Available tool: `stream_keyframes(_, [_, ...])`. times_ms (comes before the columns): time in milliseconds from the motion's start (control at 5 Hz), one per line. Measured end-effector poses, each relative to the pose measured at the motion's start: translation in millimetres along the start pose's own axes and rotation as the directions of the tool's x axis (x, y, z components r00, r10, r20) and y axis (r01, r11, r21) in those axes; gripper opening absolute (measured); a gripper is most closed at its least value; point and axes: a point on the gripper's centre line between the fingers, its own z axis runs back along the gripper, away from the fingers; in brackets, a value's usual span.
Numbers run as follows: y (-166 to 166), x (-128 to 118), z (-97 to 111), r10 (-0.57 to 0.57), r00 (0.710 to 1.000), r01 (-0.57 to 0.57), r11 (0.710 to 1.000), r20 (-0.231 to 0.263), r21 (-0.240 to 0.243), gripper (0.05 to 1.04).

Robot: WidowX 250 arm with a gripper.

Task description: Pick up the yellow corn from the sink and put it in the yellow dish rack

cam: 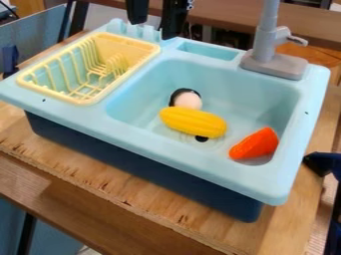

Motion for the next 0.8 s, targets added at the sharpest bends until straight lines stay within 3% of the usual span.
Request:
stream_keyframes(200, [-3, 1, -13, -0.018, 0.999, 0.017, 1.0, -0.031, -0.023, 1.0])
stream_keyframes(400, [-7, -18, -38, -0.271, 0.963, 0.266, 0.948, -0.004, -0.174, 1.0])
stream_keyframes(600, [-8, -39, -43, -0.481, 0.876, 0.481, 0.864, 0.042, -0.148, 1.0])
stream_keyframes(800, [-13, -34, -42, -0.689, 0.723, 0.69, 0.718, 0.052, -0.093, 1.0])
